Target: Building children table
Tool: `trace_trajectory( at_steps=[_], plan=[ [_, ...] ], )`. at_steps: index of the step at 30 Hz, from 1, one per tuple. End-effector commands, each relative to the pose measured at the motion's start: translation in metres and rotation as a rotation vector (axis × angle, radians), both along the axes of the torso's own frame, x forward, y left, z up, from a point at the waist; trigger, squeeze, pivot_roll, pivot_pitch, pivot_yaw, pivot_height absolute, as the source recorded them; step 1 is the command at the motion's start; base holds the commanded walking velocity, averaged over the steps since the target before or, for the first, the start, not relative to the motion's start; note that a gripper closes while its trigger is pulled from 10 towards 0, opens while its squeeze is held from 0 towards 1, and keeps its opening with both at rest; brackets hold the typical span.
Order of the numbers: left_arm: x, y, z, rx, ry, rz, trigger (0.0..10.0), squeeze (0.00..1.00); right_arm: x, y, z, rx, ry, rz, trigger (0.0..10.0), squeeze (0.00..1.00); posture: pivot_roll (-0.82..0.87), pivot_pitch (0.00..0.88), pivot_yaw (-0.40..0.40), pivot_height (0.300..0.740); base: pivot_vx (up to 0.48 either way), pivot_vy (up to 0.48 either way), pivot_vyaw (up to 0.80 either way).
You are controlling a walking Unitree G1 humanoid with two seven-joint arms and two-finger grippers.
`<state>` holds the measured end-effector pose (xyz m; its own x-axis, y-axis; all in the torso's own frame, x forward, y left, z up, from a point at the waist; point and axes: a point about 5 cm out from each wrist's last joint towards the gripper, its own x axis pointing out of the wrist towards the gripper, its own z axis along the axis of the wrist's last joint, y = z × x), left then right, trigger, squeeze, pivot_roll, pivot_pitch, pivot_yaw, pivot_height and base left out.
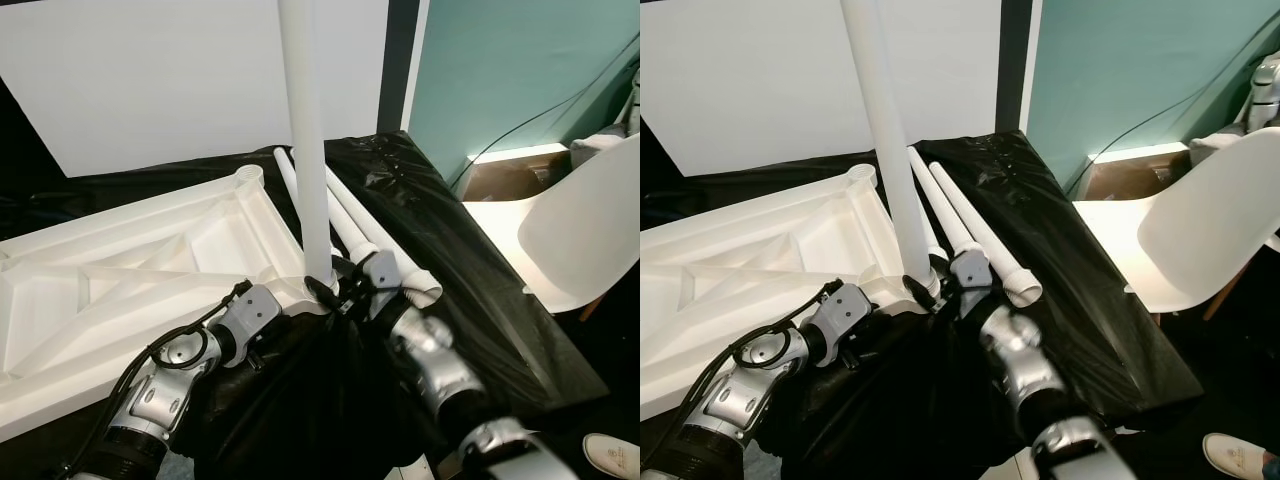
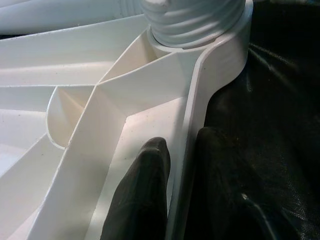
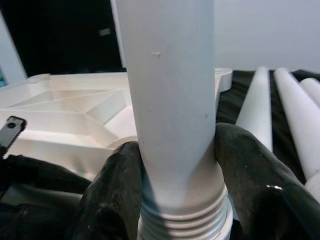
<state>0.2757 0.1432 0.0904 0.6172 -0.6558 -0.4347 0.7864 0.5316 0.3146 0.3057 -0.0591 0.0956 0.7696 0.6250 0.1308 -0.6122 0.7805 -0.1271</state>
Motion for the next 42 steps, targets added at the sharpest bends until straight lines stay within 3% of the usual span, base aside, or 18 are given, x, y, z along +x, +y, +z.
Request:
trace_trajectory(
  at_steps=[1, 8, 9, 12, 13, 19, 20, 24, 25, 28, 37, 38, 42],
  plan=[
    [-0.018, -0.012, -0.025, 0.020, 0.123, -0.091, 10.0, 0.00, 0.009, -0.022, -0.005, -0.005, 0.035, -0.160, 0.0, 0.00, 0.05, 0.000, 0.014, 0.740, 0.000, 0.000, 0.00],
    [-0.016, -0.012, -0.024, 0.023, 0.119, -0.096, 10.0, 0.00, 0.009, -0.027, -0.008, -0.027, 0.044, -0.214, 0.0, 0.00, 0.04, 0.000, 0.016, 0.740, 0.000, 0.000, 0.00],
    [-0.016, -0.013, -0.024, 0.021, 0.119, -0.098, 10.0, 0.00, 0.008, -0.025, -0.008, -0.039, 0.047, -0.215, 10.0, 0.00, 0.04, 0.000, 0.018, 0.740, 0.000, 0.000, 0.00],
    [-0.016, -0.013, -0.024, 0.021, 0.119, -0.099, 10.0, 0.00, 0.008, -0.024, -0.007, -0.037, 0.045, -0.212, 10.0, 0.00, 0.04, 0.000, 0.018, 0.740, 0.000, 0.000, 0.00],
    [-0.016, -0.013, -0.025, 0.021, 0.120, -0.099, 10.0, 0.00, 0.007, -0.022, -0.004, -0.024, 0.035, -0.167, 10.0, 1.00, 0.04, 0.000, 0.019, 0.740, 0.000, 0.000, 0.00],
    [-0.015, -0.012, -0.025, 0.024, 0.121, -0.098, 10.0, 0.00, 0.009, -0.019, 0.006, -0.030, 0.005, -0.057, 10.0, 1.00, 0.04, 0.000, 0.022, 0.740, 0.000, 0.000, 0.00],
    [-0.015, -0.012, -0.024, 0.025, 0.120, -0.098, 10.0, 0.00, 0.013, -0.021, 0.010, -0.047, -0.014, -0.022, 10.0, 0.00, 0.04, 0.000, 0.020, 0.740, 0.000, 0.000, 0.00],
    [-0.014, -0.012, -0.024, 0.026, 0.117, -0.097, 10.0, 0.00, 0.020, -0.024, 0.023, -0.054, -0.032, 0.053, 10.0, 0.00, 0.04, 0.000, 0.018, 0.740, 0.000, 0.000, 0.00],
    [-0.015, -0.012, -0.024, 0.026, 0.117, -0.095, 10.0, 0.00, 0.027, -0.024, 0.033, -0.078, -0.030, 0.163, 10.0, 0.00, 0.04, 0.000, 0.020, 0.740, 0.000, 0.000, 0.00],
    [-0.016, -0.012, -0.025, 0.028, 0.119, -0.096, 10.0, 0.00, 0.031, -0.023, 0.039, -0.106, -0.017, 0.243, 10.0, 0.00, 0.05, 0.000, 0.017, 0.740, 0.000, 0.000, 0.00],
    [-0.015, -0.009, -0.025, 0.033, 0.116, -0.088, 10.0, 0.00, 0.034, -0.023, 0.038, -0.202, 0.038, 0.392, 10.0, 0.00, 0.06, 0.000, 0.015, 0.740, 0.000, 0.000, 0.00],
    [-0.015, -0.008, -0.025, 0.033, 0.116, -0.088, 10.0, 0.00, 0.033, -0.022, 0.036, -0.210, 0.054, 0.418, 0.0, 0.00, 0.06, 0.000, 0.016, 0.740, 0.000, 0.000, 0.00],
    [-0.017, -0.009, -0.026, 0.032, 0.120, -0.091, 10.0, 0.00, 0.031, -0.022, 0.030, -0.207, 0.102, 0.476, 0.0, 0.00, 0.06, 0.000, 0.015, 0.740, 0.000, 0.000, 0.00]
  ],
)
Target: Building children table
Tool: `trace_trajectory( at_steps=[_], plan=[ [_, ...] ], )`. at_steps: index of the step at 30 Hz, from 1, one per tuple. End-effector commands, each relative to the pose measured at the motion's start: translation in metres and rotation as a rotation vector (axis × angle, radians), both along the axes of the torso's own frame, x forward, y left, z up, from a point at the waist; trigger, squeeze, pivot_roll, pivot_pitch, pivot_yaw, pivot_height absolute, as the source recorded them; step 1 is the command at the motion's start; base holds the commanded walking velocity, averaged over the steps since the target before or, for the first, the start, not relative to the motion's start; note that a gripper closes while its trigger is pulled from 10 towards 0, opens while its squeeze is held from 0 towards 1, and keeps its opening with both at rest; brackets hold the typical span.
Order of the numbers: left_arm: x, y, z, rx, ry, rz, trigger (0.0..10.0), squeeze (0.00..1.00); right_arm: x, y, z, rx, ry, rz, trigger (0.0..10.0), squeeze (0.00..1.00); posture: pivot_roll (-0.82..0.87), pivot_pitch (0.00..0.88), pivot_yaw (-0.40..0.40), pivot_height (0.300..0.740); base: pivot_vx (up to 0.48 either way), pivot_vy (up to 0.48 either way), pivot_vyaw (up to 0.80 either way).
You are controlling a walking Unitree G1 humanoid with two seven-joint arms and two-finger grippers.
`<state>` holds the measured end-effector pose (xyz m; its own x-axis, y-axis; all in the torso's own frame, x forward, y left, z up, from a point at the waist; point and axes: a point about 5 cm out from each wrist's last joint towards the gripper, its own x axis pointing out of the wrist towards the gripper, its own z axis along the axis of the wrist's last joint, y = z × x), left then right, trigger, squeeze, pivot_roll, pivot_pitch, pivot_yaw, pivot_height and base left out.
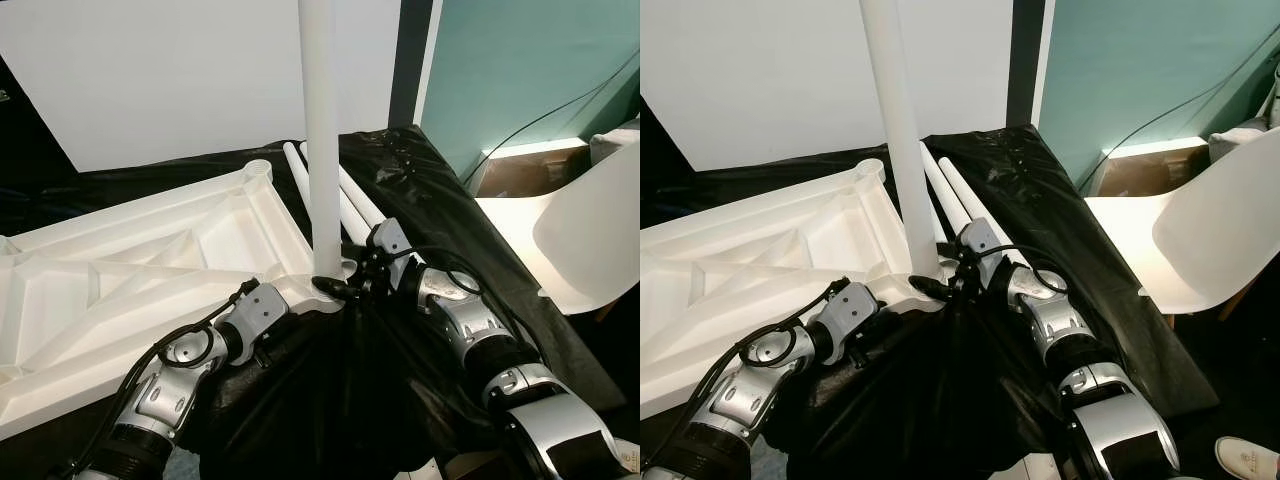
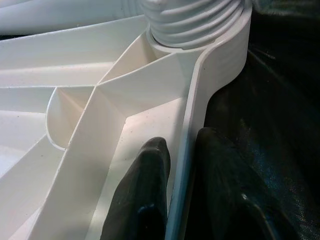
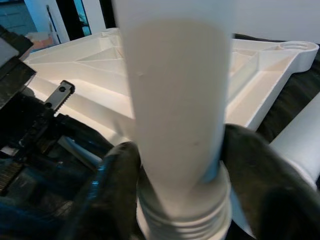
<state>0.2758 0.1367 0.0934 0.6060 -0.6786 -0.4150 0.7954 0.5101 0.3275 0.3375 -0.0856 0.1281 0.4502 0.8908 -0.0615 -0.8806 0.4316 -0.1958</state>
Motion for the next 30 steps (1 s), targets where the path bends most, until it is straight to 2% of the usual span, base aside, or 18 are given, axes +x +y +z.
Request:
trace_trajectory(
  at_steps=[1, 7, 10, 12, 13, 15, 16, 17, 21, 24, 26, 27, 29, 30],
  plan=[
    [-0.017, -0.003, -0.029, 0.044, 0.141, -0.060, 10.0, 0.00, -0.001, 0.005, -0.002, -0.018, 0.036, 0.056, 0.0, 0.00, 0.06, 0.000, 0.015, 0.740, 0.000, 0.000, 0.00],
    [-0.018, -0.002, -0.030, 0.049, 0.144, -0.065, 10.0, 0.00, -0.001, -0.001, -0.006, -0.009, 0.077, 0.046, 0.0, 0.00, 0.06, 0.000, 0.024, 0.740, 0.000, 0.000, 0.00],
    [-0.018, -0.002, -0.029, 0.051, 0.143, -0.067, 10.0, 0.00, -0.001, -0.004, -0.009, 0.023, 0.094, -0.009, 0.0, 0.00, 0.07, 0.000, 0.019, 0.740, 0.000, 0.000, 0.00],
    [-0.018, -0.001, -0.028, 0.050, 0.141, -0.063, 10.0, 0.00, -0.003, -0.007, -0.015, 0.092, 0.103, -0.125, 0.0, 0.00, 0.07, 0.000, 0.017, 0.740, 0.000, 0.000, 0.00],
    [-0.018, -0.001, -0.028, 0.050, 0.141, -0.063, 10.0, 0.00, -0.003, -0.007, -0.015, 0.092, 0.103, -0.125, 0.0, 0.00, 0.07, 0.000, 0.017, 0.740, 0.000, 0.000, 0.00],
    [-0.019, -0.002, -0.028, 0.049, 0.141, -0.062, 10.0, 0.00, -0.007, -0.012, -0.023, 0.181, 0.025, -0.432, 0.0, 0.00, 0.07, 0.000, 0.013, 0.740, 0.000, 0.000, 0.00],
    [-0.019, -0.002, -0.028, 0.049, 0.141, -0.062, 10.0, 0.00, -0.007, -0.012, -0.023, 0.181, 0.025, -0.432, 0.0, 0.00, 0.07, 0.000, 0.013, 0.740, 0.000, 0.000, 0.00],
    [-0.019, -0.002, -0.029, 0.048, 0.142, -0.062, 10.0, 0.00, -0.010, -0.013, -0.027, 0.200, 0.013, -0.515, 0.0, 0.00, 0.07, 0.000, 0.013, 0.740, 0.000, 0.000, 0.00],
    [-0.020, -0.002, -0.029, 0.047, 0.142, -0.063, 10.0, 0.00, -0.016, -0.010, -0.030, 0.216, 0.006, -0.547, 0.0, 0.00, 0.07, 0.000, 0.017, 0.740, 0.000, 0.000, 0.00],
    [-0.020, -0.002, -0.030, 0.048, 0.148, -0.065, 10.0, 0.00, -0.019, -0.006, -0.030, 0.274, 0.017, -0.619, 0.0, 0.00, 0.05, 0.000, 0.029, 0.740, 0.000, 0.000, 0.00],
    [-0.019, -0.002, -0.030, 0.049, 0.147, -0.068, 10.0, 0.00, -0.019, -0.005, -0.029, 0.269, 0.016, -0.600, 0.0, 0.00, 0.05, 0.000, 0.029, 0.740, 0.000, 0.000, 0.00],
    [-0.018, -0.003, -0.029, 0.050, 0.147, -0.070, 10.0, 0.00, -0.018, -0.004, -0.028, 0.261, 0.015, -0.581, 7.8, 0.00, 0.05, 0.000, 0.029, 0.740, 0.000, 0.000, 0.00],
    [-0.018, -0.003, -0.029, 0.050, 0.147, -0.070, 10.0, 0.00, -0.018, -0.004, -0.028, 0.261, 0.015, -0.581, 7.8, 0.00, 0.05, 0.000, 0.029, 0.740, 0.000, 0.000, 0.00],
    [-0.017, -0.004, -0.029, 0.046, 0.143, -0.073, 10.0, 0.00, -0.019, -0.001, -0.027, 0.250, 0.014, -0.544, 10.0, 0.00, 0.05, 0.000, 0.028, 0.740, 0.000, 0.000, 0.00]
  ],
)
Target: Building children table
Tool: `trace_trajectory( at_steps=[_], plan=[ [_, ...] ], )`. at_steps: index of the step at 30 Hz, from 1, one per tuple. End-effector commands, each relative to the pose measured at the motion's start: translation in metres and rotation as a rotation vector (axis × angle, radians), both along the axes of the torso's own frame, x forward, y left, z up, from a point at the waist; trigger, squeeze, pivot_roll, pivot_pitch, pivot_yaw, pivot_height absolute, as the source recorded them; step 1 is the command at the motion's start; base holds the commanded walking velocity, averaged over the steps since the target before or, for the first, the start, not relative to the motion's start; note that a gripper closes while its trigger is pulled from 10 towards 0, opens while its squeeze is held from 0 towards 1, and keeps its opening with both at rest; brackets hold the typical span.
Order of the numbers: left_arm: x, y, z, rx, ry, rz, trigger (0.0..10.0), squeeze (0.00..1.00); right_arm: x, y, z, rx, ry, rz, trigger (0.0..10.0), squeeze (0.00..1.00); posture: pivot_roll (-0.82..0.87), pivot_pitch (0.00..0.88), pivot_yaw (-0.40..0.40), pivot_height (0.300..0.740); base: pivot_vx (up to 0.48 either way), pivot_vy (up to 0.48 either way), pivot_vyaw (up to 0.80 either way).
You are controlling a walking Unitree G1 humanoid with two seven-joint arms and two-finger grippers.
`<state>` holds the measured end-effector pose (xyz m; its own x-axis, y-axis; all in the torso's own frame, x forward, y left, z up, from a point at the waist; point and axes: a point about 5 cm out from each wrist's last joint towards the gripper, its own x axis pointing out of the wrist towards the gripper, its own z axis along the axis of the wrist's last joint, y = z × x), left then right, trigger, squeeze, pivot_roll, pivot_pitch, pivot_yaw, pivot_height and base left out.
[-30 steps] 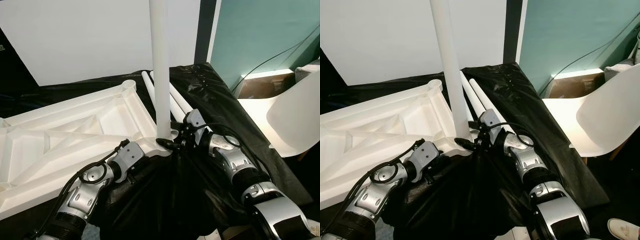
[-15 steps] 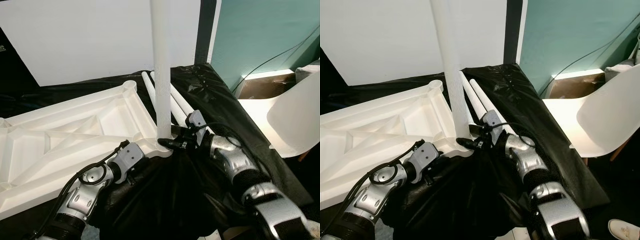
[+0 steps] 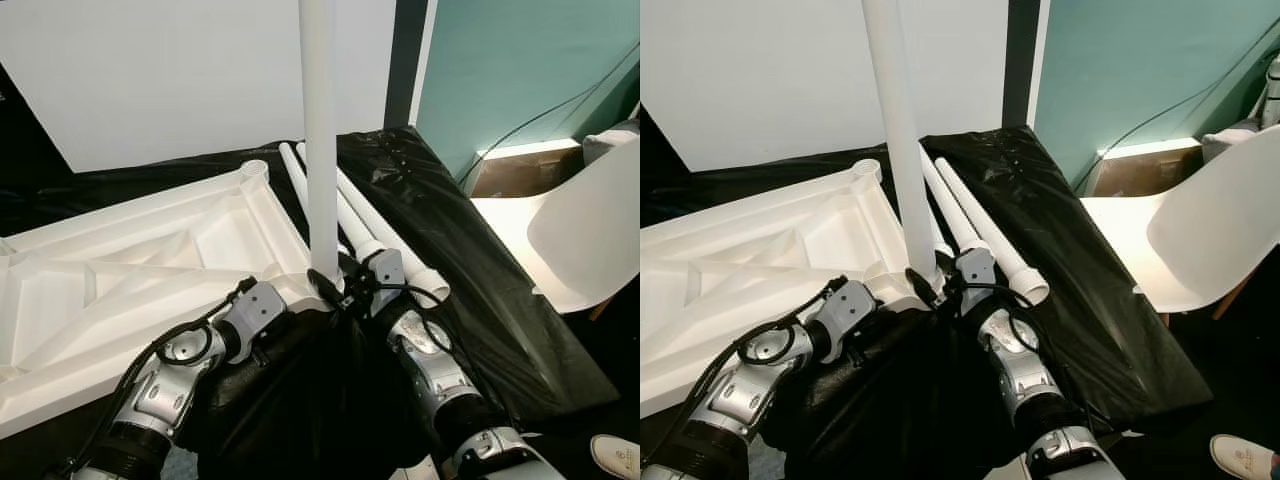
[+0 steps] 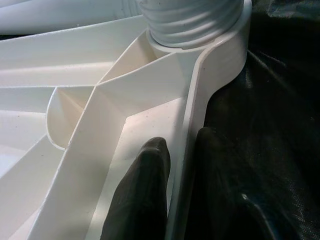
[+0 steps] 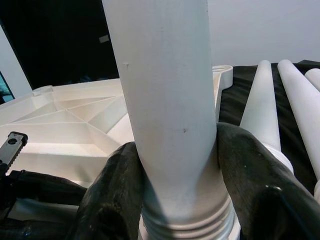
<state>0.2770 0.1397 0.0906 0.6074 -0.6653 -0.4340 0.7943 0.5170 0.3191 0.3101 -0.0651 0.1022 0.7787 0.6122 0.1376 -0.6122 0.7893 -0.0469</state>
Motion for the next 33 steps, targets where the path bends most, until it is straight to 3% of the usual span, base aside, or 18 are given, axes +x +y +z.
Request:
trace_trajectory(
  at_steps=[1, 2, 5, 6, 8, 9, 14, 22, 23, 33],
  plan=[
    [-0.017, -0.008, -0.025, 0.027, 0.123, -0.090, 10.0, 0.00, 0.006, -0.017, 0.000, 0.007, 0.034, -0.050, 10.0, 0.00, 0.05, 0.000, 0.028, 0.740, 0.000, 0.000, 0.00],
    [-0.017, -0.009, -0.025, 0.025, 0.122, -0.091, 10.0, 0.00, 0.005, -0.015, 0.002, 0.007, 0.033, 0.004, 10.0, 1.00, 0.04, 0.000, 0.025, 0.740, 0.000, 0.000, 0.00],
    [-0.017, -0.010, -0.026, 0.026, 0.124, -0.092, 10.0, 0.00, 0.006, -0.014, 0.007, -0.019, 0.019, 0.095, 10.0, 1.00, 0.04, 0.000, 0.023, 0.740, 0.000, 0.000, 0.00],
    [-0.017, -0.011, -0.027, 0.027, 0.125, -0.091, 10.0, 0.00, 0.008, -0.015, 0.008, -0.038, 0.018, 0.137, 10.0, 0.56, 0.04, 0.000, 0.022, 0.740, 0.000, 0.000, 0.00],
    [-0.017, -0.011, -0.027, 0.027, 0.126, -0.090, 10.0, 0.00, 0.008, -0.015, 0.009, -0.050, 0.018, 0.159, 10.0, 0.56, 0.04, 0.000, 0.022, 0.740, 0.000, 0.000, 0.00],
    [-0.017, -0.011, -0.028, 0.026, 0.126, -0.090, 10.0, 0.00, 0.008, -0.016, 0.011, -0.068, 0.013, 0.206, 10.0, 0.00, 0.04, 0.000, 0.020, 0.740, 0.000, 0.000, 0.00],
    [-0.018, -0.013, -0.028, 0.020, 0.129, -0.090, 10.0, 0.00, 0.007, -0.017, 0.018, -0.157, -0.024, 0.372, 10.0, 0.00, 0.05, 0.000, 0.013, 0.740, 0.000, 0.000, 0.00],
    [-0.019, -0.013, -0.029, 0.016, 0.128, -0.089, 10.0, 0.00, 0.011, -0.017, 0.016, -0.242, -0.025, 0.438, 10.0, 0.00, 0.05, 0.000, 0.011, 0.740, 0.000, 0.000, 0.00],
    [-0.019, -0.013, -0.028, 0.016, 0.127, -0.088, 10.0, 0.00, 0.011, -0.017, 0.016, -0.238, -0.014, 0.459, 0.0, 0.00, 0.06, 0.000, 0.012, 0.740, 0.000, 0.000, 0.00],
    [-0.018, -0.011, -0.027, 0.021, 0.124, -0.087, 10.0, 0.00, 0.011, -0.019, 0.010, -0.225, 0.044, 0.498, 0.0, 0.00, 0.06, 0.000, 0.022, 0.740, 0.000, 0.000, 0.00]
  ],
)
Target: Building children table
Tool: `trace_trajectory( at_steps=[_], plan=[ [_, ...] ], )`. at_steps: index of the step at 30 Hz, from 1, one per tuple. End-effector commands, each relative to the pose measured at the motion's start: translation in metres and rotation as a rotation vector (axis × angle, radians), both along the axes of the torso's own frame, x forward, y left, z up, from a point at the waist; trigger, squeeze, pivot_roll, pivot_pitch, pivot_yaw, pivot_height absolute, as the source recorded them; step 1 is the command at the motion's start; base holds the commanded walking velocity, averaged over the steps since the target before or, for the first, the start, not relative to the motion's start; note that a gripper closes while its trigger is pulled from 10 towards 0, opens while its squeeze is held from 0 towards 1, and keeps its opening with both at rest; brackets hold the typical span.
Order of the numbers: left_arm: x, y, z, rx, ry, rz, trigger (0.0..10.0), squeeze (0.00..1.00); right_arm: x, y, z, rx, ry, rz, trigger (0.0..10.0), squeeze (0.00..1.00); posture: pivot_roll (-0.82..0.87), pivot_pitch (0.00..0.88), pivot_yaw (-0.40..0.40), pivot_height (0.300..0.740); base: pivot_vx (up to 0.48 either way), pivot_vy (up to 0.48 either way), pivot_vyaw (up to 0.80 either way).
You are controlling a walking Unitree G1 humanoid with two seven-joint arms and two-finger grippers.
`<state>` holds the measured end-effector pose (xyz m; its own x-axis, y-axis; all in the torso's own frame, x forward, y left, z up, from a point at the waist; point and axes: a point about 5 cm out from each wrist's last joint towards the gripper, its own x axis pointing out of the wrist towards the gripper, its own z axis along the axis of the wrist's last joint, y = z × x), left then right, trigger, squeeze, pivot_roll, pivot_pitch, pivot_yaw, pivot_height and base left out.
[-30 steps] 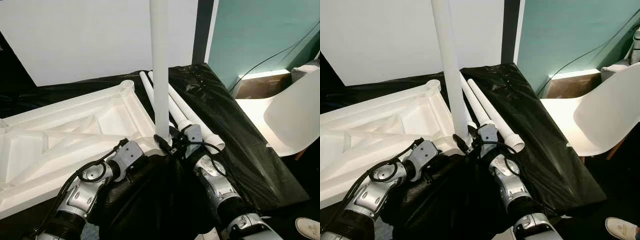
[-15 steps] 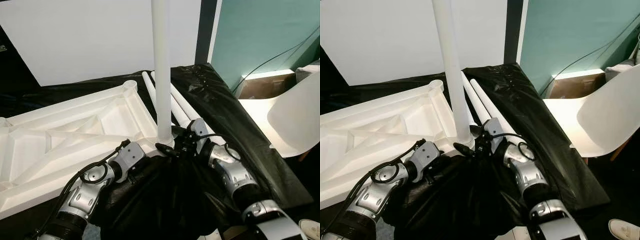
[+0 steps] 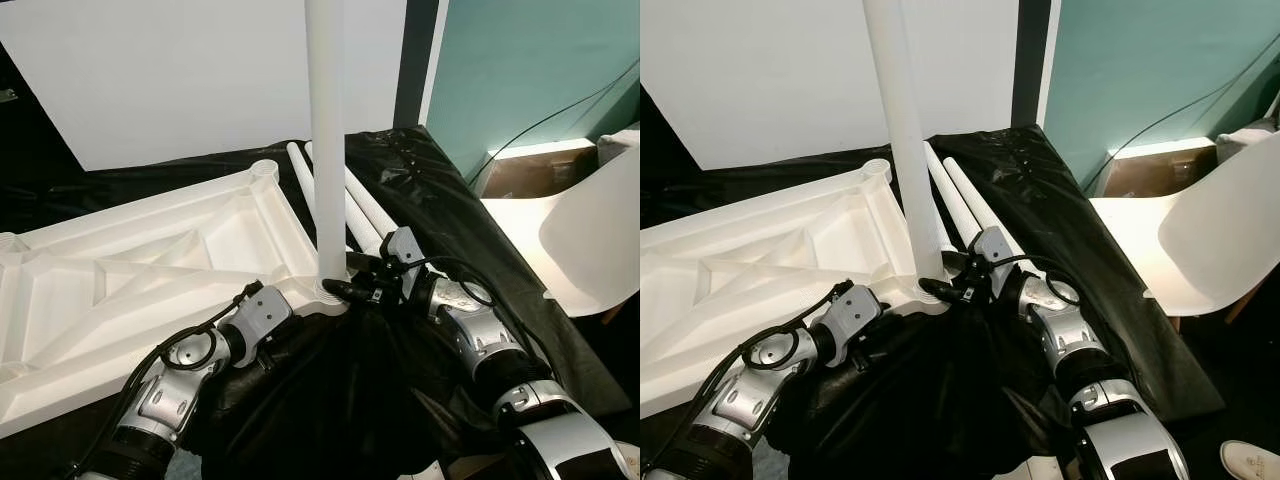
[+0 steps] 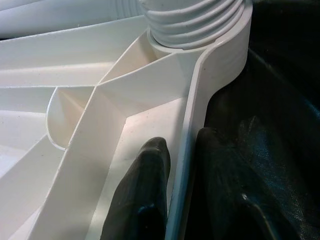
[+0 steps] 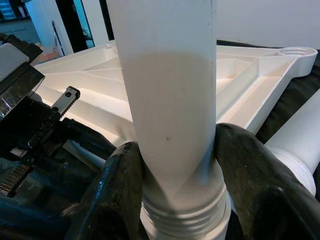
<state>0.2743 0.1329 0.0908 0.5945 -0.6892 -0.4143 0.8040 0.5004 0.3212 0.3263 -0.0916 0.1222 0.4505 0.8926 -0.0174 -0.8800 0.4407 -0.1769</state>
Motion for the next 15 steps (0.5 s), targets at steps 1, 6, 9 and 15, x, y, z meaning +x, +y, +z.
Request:
trace_trajectory(
  at_steps=[1, 6, 9, 15],
  plan=[
    [-0.015, -0.004, -0.027, 0.041, 0.136, -0.062, 10.0, 0.00, -0.007, 0.007, -0.012, -0.028, 0.058, 0.057, 0.0, 0.00, 0.06, 0.000, 0.024, 0.740, 0.000, 0.000, 0.00],
    [-0.015, -0.003, -0.026, 0.043, 0.134, -0.062, 10.0, 0.00, -0.015, 0.013, -0.019, 0.036, 0.027, -0.064, 0.0, 0.00, 0.06, 0.000, 0.024, 0.740, 0.000, 0.000, 0.00],
    [-0.014, -0.002, -0.025, 0.045, 0.131, -0.059, 10.0, 0.00, -0.025, 0.014, -0.029, 0.089, -0.031, -0.295, 0.0, 0.00, 0.06, 0.000, 0.020, 0.740, 0.000, 0.000, 0.00],
    [-0.014, -0.001, -0.024, 0.046, 0.128, -0.054, 10.0, 0.00, -0.020, 0.007, -0.032, 0.110, -0.044, -0.485, 0.0, 0.00, 0.07, 0.000, 0.019, 0.740, 0.000, 0.000, 0.00]
  ],
)
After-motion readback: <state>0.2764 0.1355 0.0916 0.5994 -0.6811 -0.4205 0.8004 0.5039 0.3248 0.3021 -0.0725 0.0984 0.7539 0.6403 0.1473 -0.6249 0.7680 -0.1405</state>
